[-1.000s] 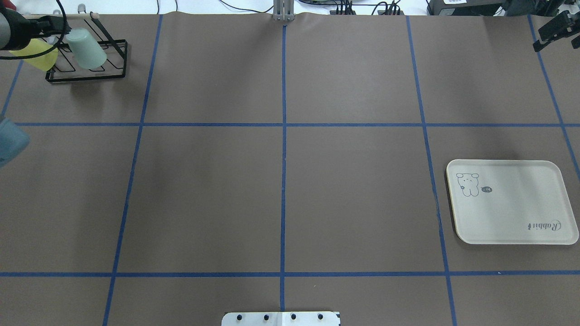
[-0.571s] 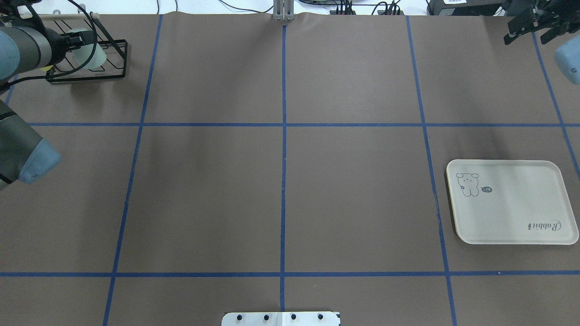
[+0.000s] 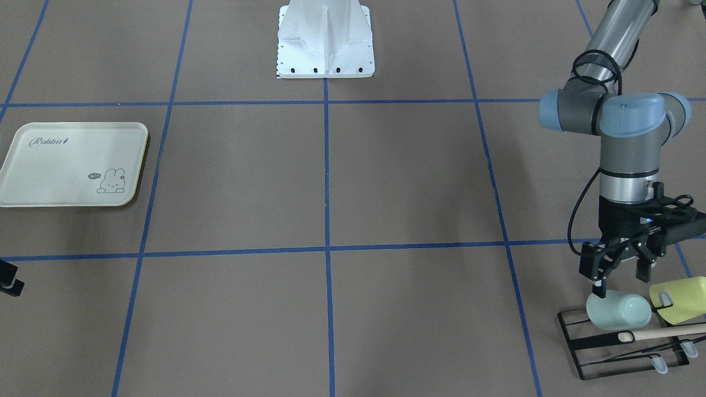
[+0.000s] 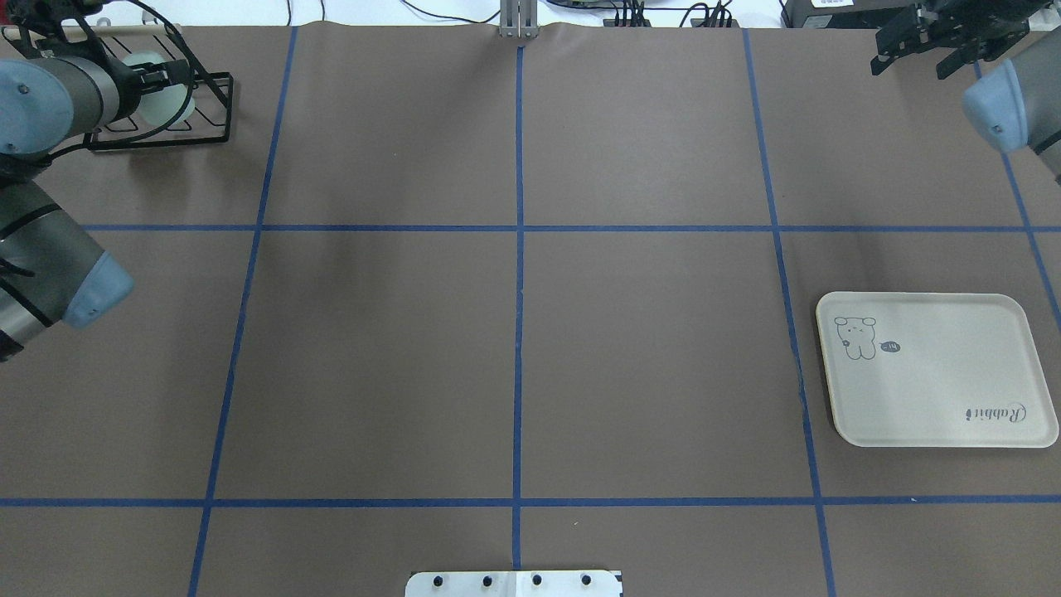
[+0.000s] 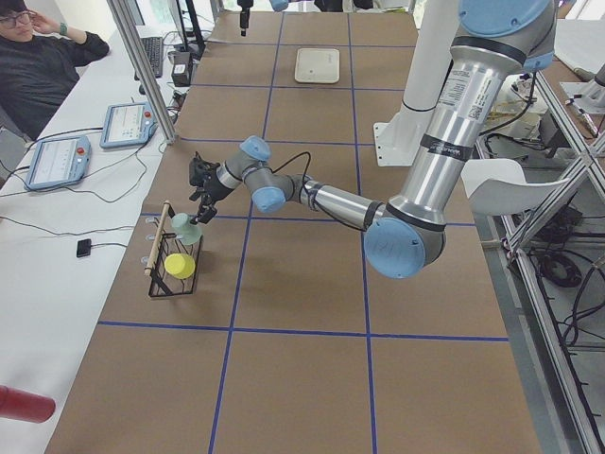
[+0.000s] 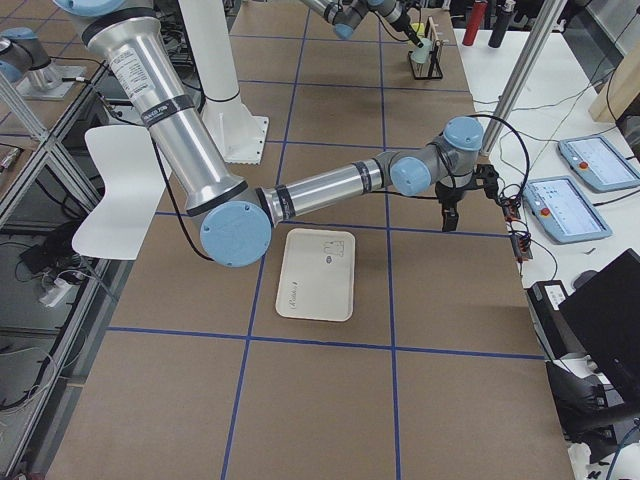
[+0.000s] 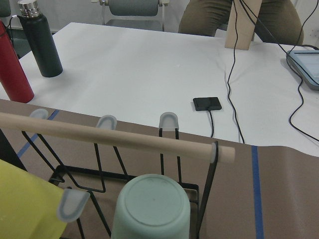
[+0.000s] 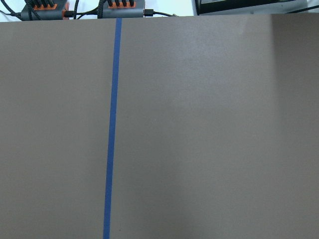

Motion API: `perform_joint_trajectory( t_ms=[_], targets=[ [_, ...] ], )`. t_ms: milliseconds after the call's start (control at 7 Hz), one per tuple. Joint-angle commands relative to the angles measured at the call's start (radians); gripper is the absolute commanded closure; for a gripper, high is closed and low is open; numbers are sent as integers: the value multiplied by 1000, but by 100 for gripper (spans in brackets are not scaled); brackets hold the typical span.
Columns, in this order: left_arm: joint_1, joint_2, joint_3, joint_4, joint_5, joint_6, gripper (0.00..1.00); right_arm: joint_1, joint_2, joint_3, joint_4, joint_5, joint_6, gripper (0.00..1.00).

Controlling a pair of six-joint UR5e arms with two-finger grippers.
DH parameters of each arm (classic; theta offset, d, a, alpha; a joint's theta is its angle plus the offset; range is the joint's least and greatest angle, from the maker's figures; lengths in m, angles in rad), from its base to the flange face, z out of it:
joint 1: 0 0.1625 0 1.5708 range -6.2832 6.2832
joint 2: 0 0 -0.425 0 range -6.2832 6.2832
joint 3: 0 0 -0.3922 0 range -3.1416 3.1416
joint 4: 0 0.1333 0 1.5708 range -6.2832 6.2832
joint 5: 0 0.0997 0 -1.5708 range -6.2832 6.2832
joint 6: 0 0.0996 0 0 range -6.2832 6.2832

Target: Left arm grabs green cup and hands to right arm on tray

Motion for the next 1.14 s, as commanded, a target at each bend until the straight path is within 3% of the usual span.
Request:
perform_joint_trajectory(
  t_ms=[0, 429, 1000],
  targets=[
    [-1, -1, 9, -2, 1, 73, 0, -10, 3, 1, 2, -1, 5, 1],
    [-1, -25, 107, -89, 22, 73, 0, -21, 3, 1, 8, -9, 5, 1],
    [-1, -55, 156, -94, 22, 73, 0, -24, 4, 1, 8, -9, 5, 1]
  ],
)
